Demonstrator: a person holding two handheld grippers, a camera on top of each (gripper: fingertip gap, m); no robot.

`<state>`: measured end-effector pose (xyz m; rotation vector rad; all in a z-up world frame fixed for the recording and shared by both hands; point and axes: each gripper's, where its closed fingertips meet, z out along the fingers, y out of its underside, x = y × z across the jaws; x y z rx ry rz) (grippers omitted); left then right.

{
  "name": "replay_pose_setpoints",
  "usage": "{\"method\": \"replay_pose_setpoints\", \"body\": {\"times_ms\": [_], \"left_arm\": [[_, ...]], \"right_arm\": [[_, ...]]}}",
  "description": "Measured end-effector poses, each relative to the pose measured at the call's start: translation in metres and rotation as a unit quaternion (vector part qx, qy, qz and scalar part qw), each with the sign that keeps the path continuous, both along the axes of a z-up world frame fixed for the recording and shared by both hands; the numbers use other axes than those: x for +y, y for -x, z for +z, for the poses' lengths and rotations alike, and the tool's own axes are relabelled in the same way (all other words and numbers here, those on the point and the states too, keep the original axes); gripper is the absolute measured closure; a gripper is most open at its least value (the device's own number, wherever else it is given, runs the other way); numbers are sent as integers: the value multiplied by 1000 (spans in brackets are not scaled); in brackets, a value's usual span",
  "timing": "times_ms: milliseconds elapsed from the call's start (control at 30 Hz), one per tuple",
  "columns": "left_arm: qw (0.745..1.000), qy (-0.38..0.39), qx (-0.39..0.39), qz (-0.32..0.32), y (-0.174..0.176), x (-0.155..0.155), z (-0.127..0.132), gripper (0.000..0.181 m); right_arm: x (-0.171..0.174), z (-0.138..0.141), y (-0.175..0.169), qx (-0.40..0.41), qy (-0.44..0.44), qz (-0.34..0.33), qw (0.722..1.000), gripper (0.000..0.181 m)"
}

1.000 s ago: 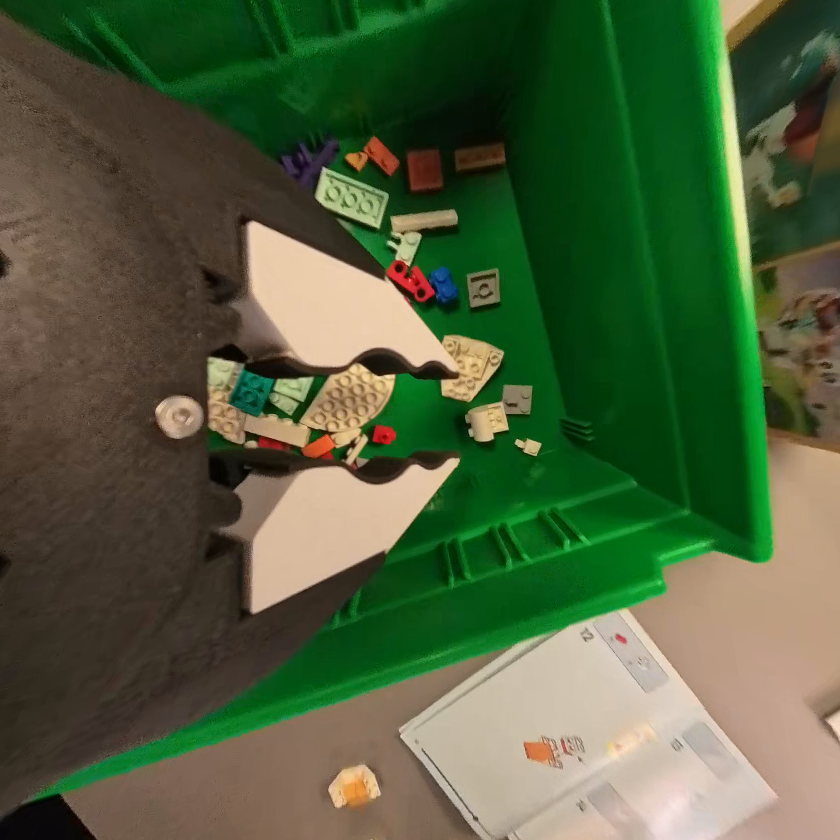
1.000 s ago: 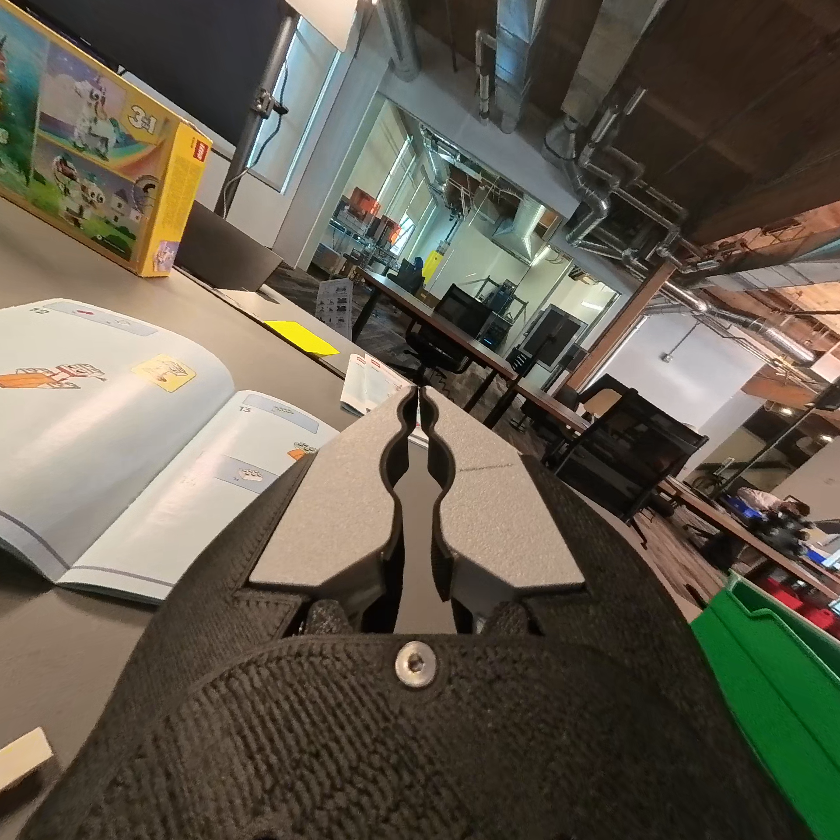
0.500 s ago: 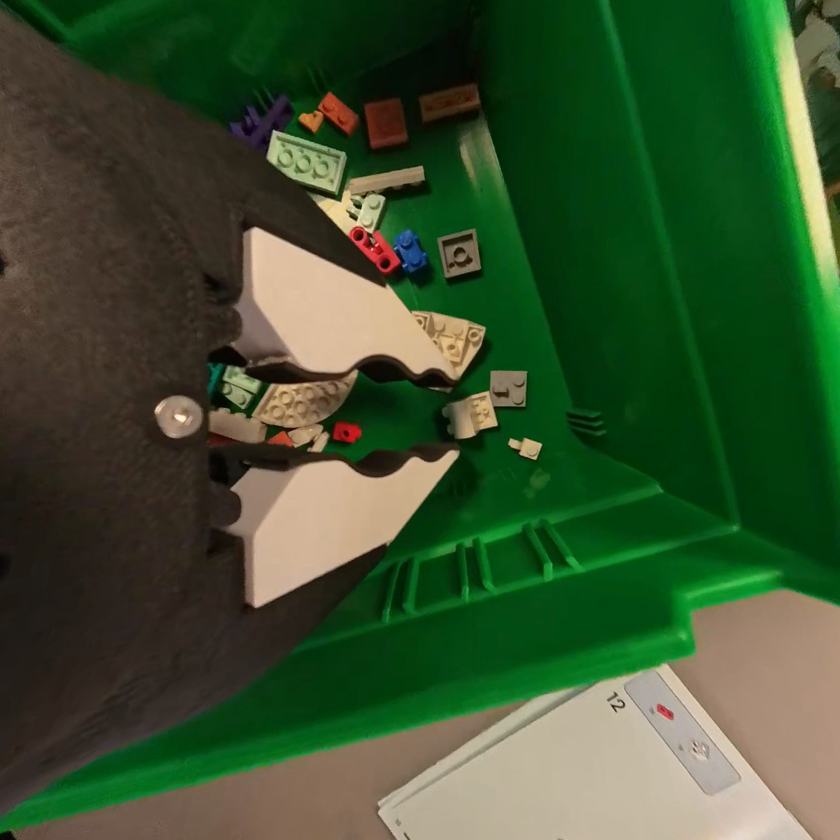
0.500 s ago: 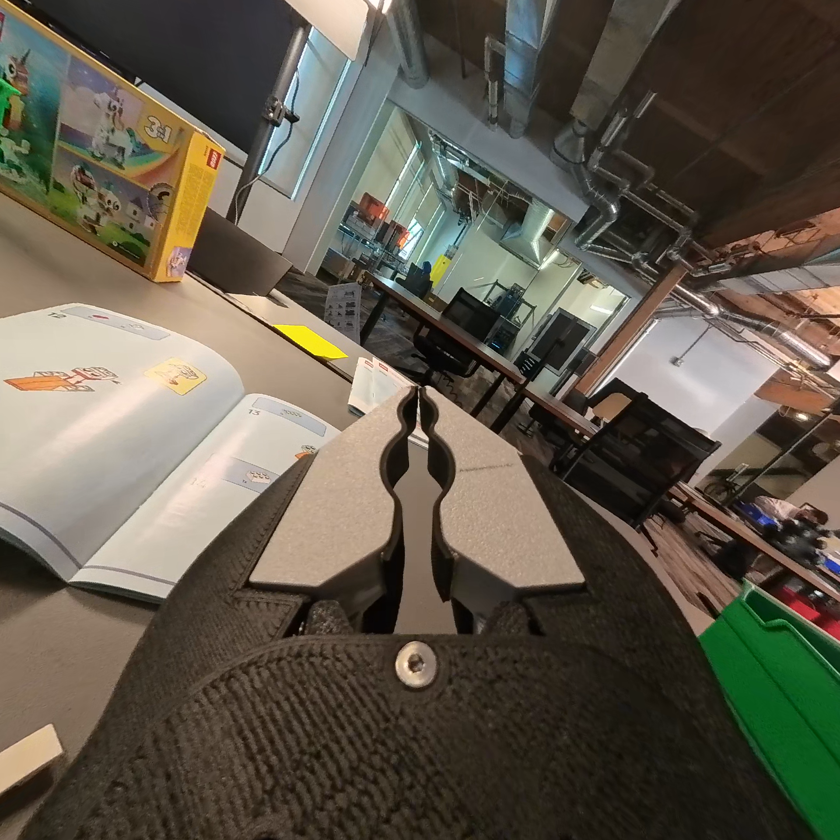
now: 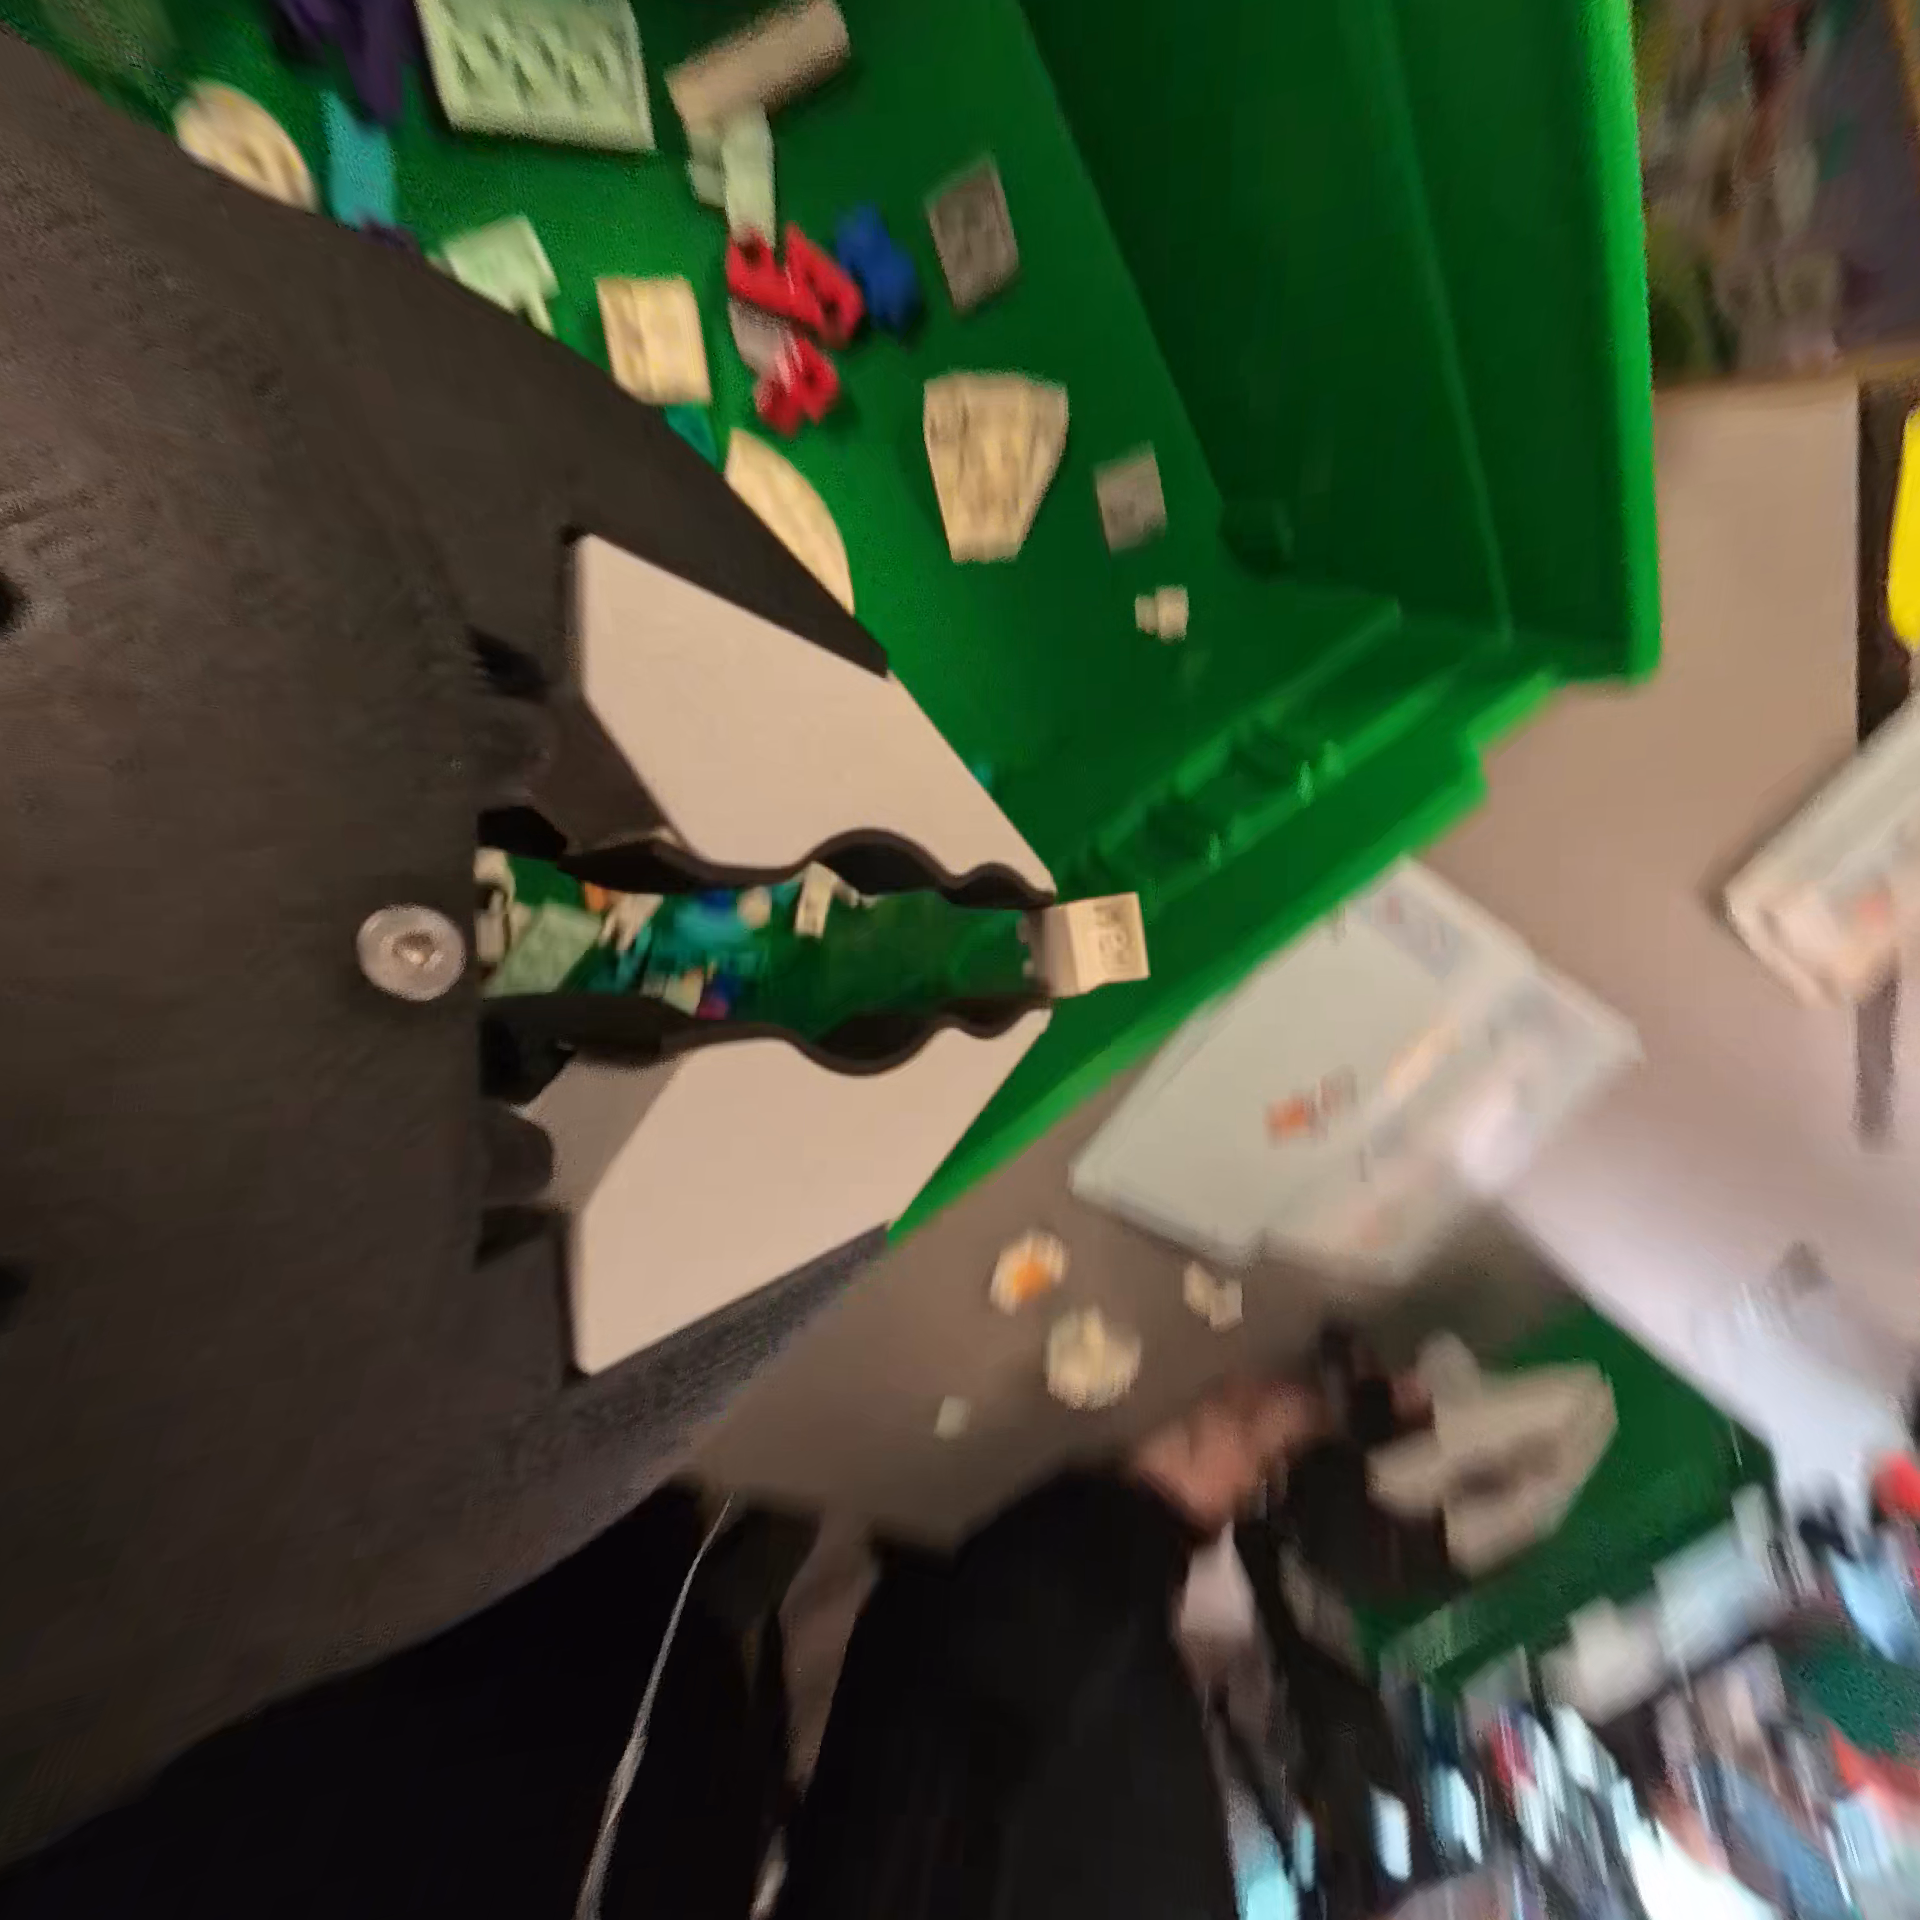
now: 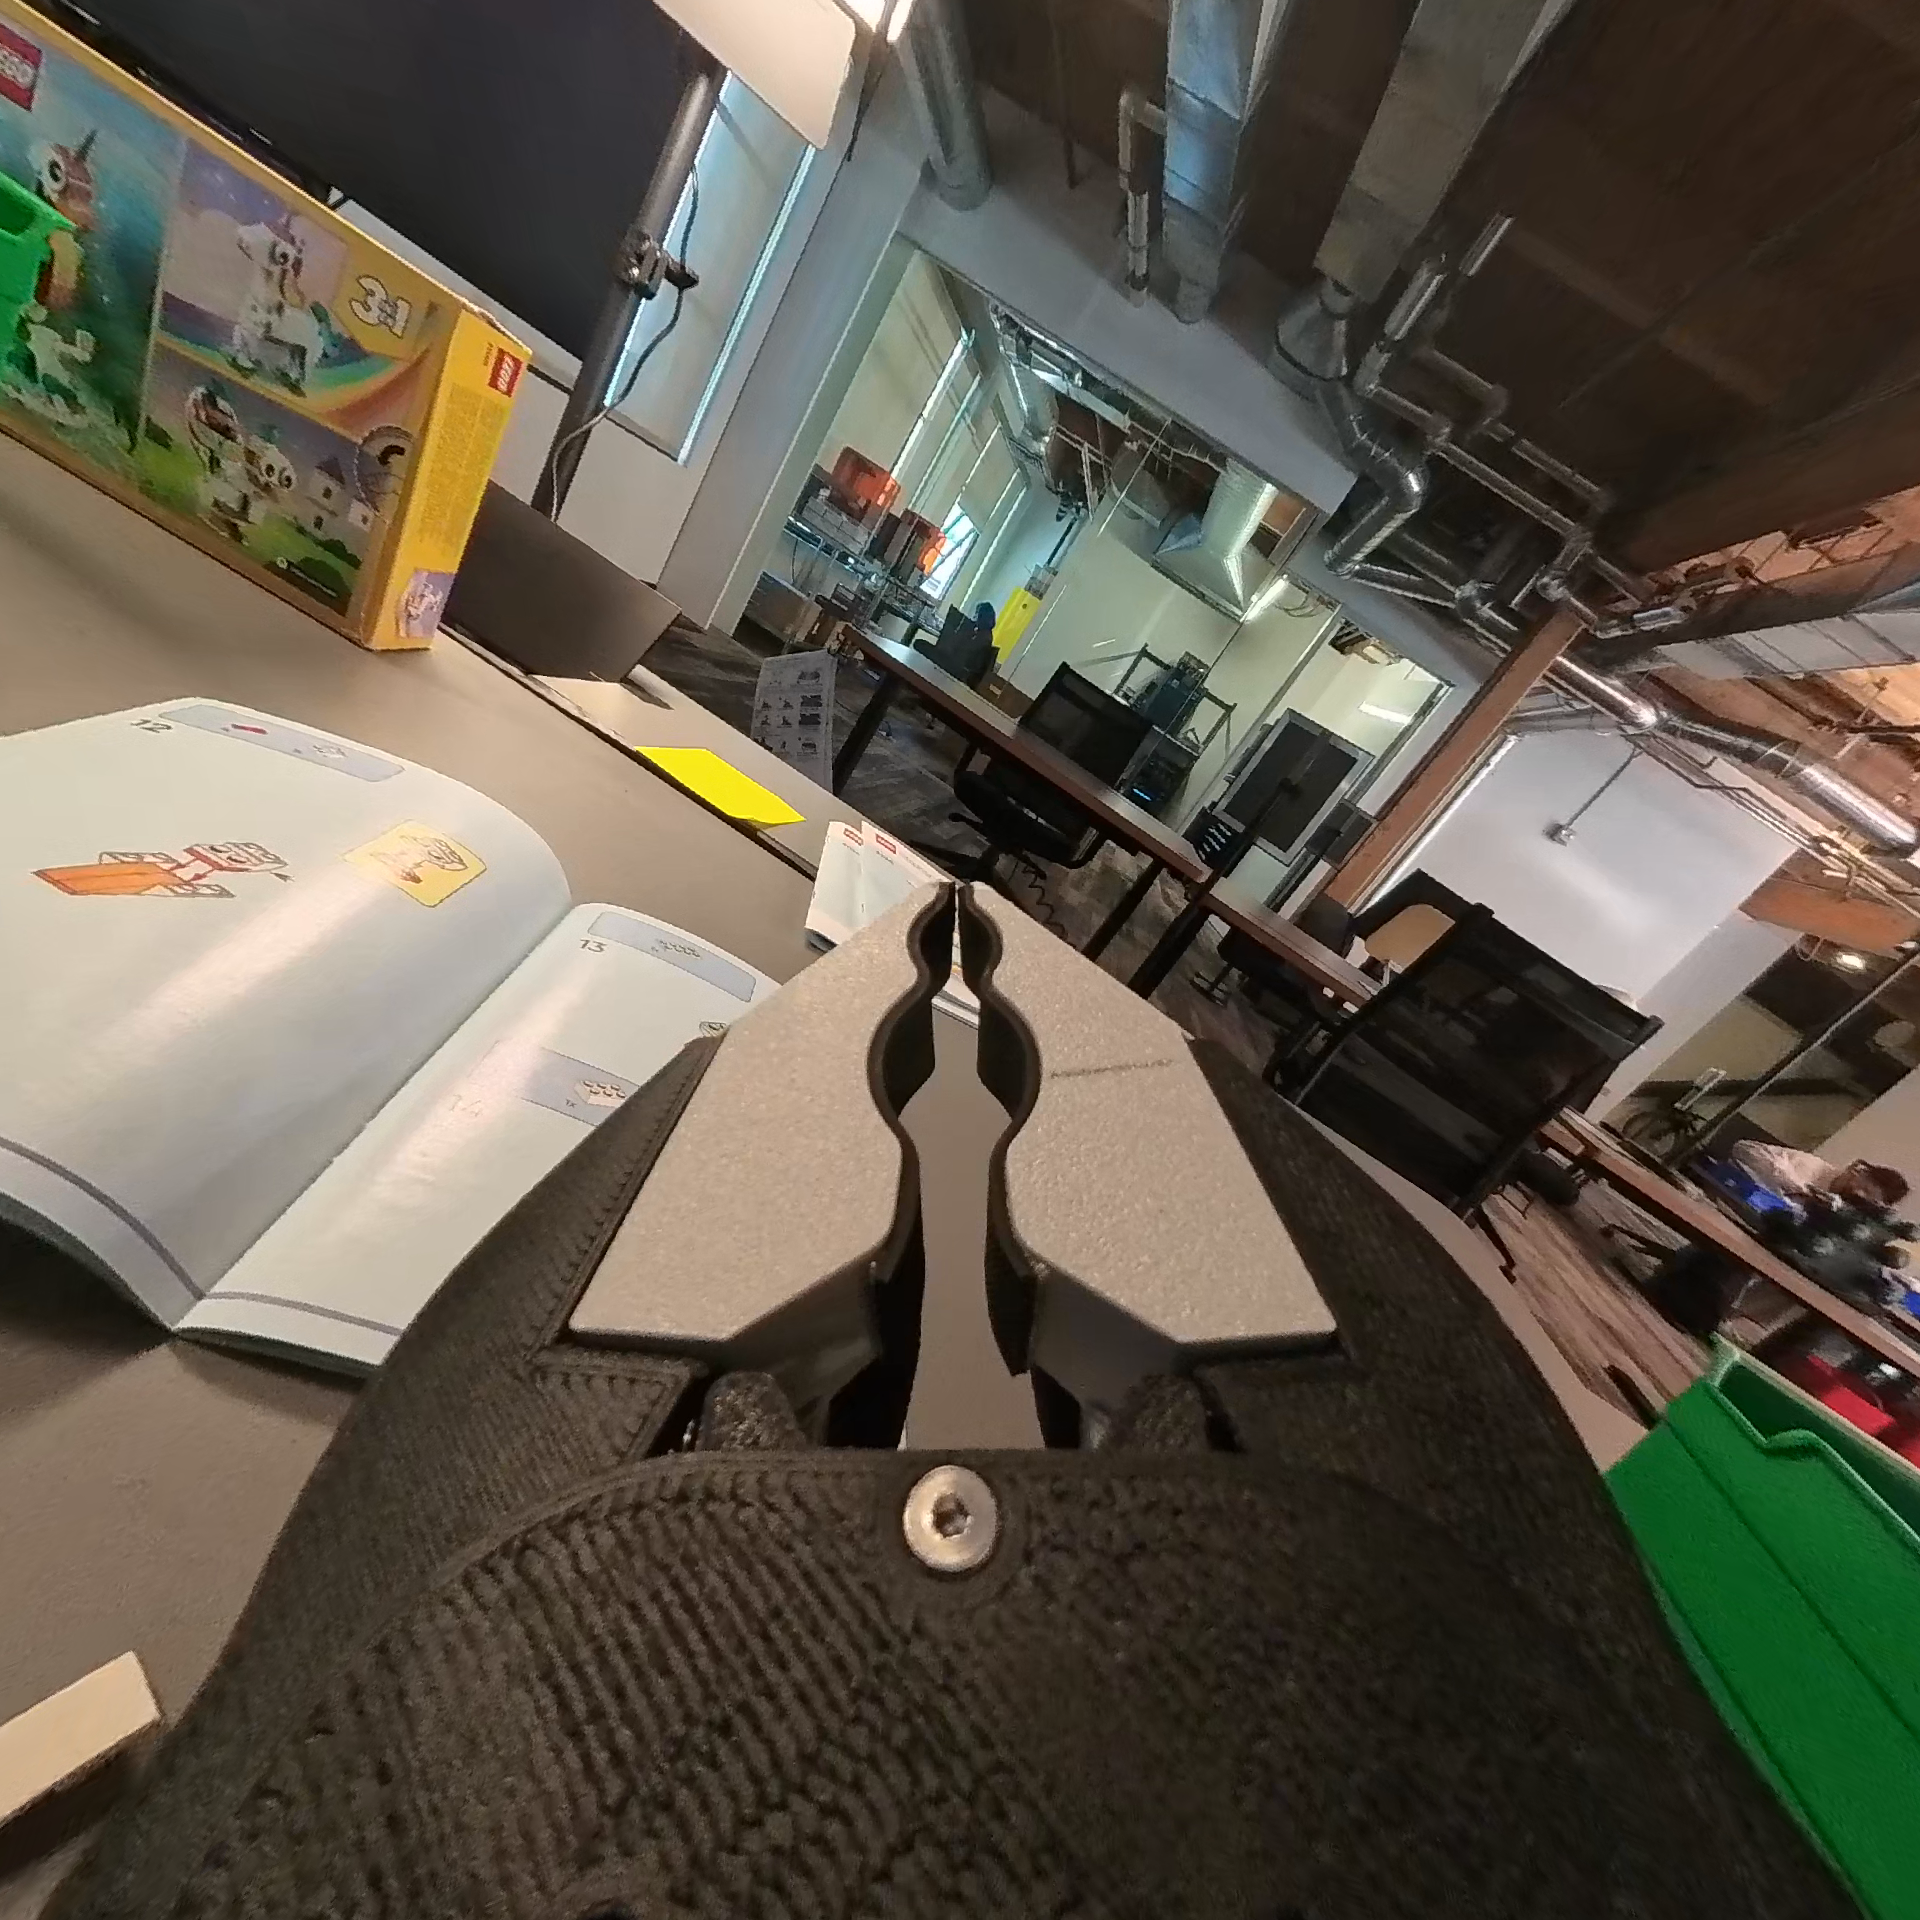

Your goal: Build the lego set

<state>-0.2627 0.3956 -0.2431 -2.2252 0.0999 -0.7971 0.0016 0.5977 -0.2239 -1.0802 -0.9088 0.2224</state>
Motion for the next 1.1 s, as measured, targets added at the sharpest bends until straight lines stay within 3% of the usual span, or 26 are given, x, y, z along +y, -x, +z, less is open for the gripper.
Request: {"method": "replay_pose_setpoints", "body": {"times_ms": [233, 367, 533, 700, 833, 933, 1100], "left_arm": [[986, -51, -139, -71, -19, -46, 49, 166], [987, -56, -140, -63, -16, -54, 50, 166], [1000, -1, -23, 5, 4, -48, 11, 166], [989, 67, 127, 32, 21, -44, -33, 166], [969, 84, 232, -4, 25, -40, -53, 165], [963, 77, 253, -61, 13, -37, -59, 165], [948, 95, 295, -73, 20, -27, -71, 165]], "right_arm": [[0, 0, 1, -3, -1, 0, 1000, 181], [-1, -1, 1, -4, -2, 0, 1000, 181], [-1, -1, 1, -6, -3, 0, 1000, 181], [-1, -1, 1, -6, -3, 0, 1000, 181], [-1, -1, 1, -7, -3, 1, 1000, 181], [-1, -2, 2, -8, -3, 2, 1000, 181], [-1, -1, 1, -6, -3, 2, 1000, 181]]}}
